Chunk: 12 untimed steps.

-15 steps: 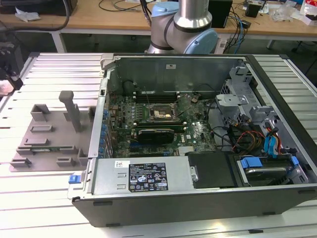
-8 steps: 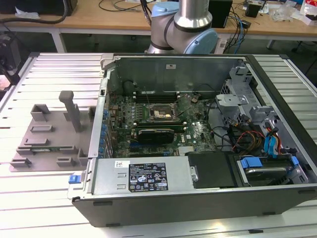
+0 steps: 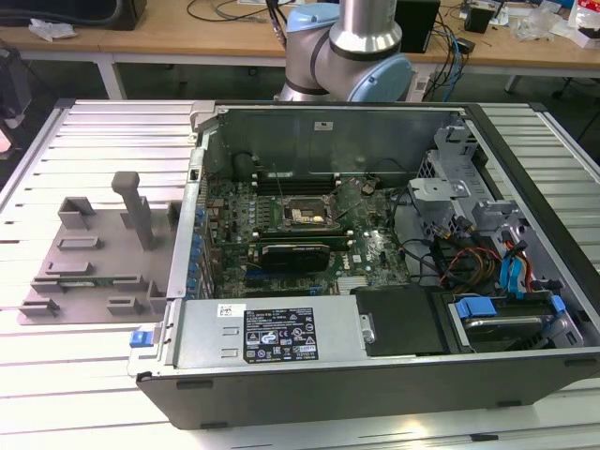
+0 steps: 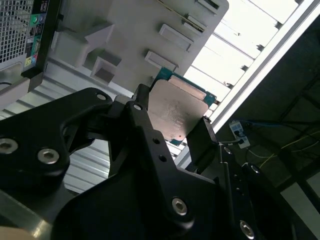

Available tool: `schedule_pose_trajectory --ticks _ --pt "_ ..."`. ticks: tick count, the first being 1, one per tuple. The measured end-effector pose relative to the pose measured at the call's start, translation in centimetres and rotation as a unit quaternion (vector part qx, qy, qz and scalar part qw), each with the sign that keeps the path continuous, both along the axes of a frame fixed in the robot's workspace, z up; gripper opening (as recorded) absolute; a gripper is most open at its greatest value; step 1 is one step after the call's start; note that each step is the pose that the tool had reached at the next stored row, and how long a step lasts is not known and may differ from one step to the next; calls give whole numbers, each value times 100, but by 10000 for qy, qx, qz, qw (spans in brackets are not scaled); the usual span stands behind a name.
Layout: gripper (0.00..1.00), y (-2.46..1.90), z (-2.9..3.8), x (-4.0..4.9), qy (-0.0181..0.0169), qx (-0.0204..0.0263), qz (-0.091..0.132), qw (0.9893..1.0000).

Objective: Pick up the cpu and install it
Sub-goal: 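Pick up the cpu and move it towards the insertion slot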

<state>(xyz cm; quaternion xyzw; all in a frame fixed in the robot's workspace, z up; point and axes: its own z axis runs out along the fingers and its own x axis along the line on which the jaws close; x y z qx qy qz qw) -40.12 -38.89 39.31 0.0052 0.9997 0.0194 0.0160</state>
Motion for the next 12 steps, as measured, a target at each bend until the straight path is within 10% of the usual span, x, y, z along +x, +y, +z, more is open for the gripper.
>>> schedule_pose_trajectory --ticks 12 --pt "55 1 257 0 -1 1 0 10000"
